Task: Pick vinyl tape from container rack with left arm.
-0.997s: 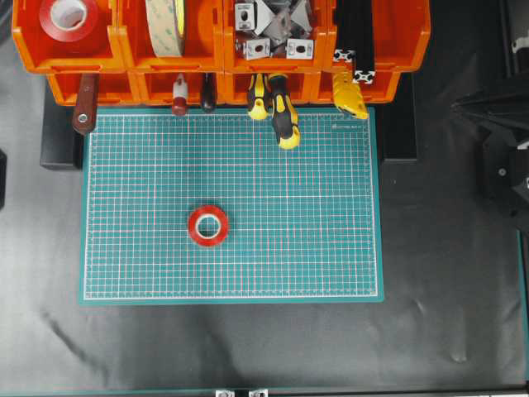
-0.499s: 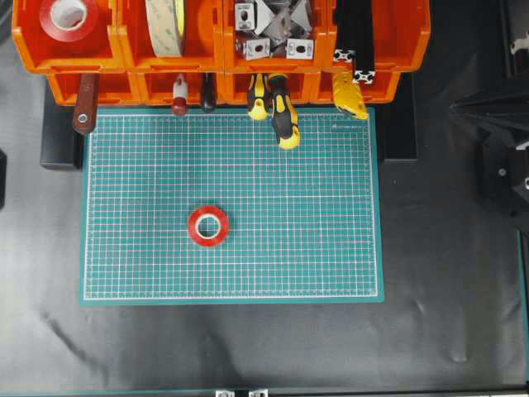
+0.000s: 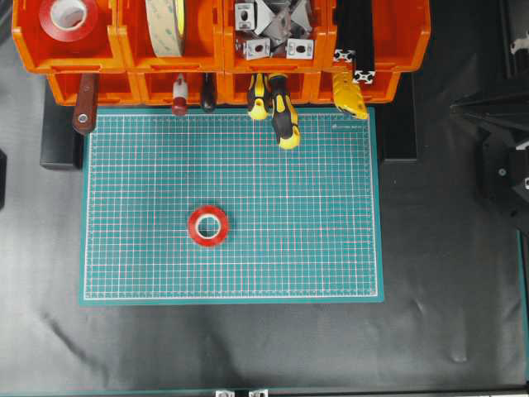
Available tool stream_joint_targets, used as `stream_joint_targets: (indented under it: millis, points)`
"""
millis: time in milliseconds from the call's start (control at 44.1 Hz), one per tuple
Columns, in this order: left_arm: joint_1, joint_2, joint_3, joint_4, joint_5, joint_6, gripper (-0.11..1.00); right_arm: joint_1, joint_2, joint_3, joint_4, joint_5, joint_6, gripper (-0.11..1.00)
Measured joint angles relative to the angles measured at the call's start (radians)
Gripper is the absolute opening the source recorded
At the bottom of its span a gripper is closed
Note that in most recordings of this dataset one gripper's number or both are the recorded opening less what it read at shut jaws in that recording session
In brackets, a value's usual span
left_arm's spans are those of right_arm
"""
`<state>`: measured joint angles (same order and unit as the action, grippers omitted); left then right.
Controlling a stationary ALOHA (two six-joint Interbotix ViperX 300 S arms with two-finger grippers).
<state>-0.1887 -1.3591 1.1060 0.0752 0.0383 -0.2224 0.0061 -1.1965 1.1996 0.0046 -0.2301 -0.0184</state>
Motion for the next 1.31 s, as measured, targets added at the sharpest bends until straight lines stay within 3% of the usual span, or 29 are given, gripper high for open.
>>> stream_joint_targets:
  millis: [181, 1315]
  points:
    - [0.000, -0.003, 0.000, 0.000, 0.043, -0.003, 0.83, 0.000, 0.000, -0.002, -0.002, 0.000, 0.000, -0.01]
    - [0.000, -0.005, 0.000, 0.002, 0.049, 0.006, 0.83, 0.000, 0.000, 0.005, 0.000, 0.000, 0.000, -0.01]
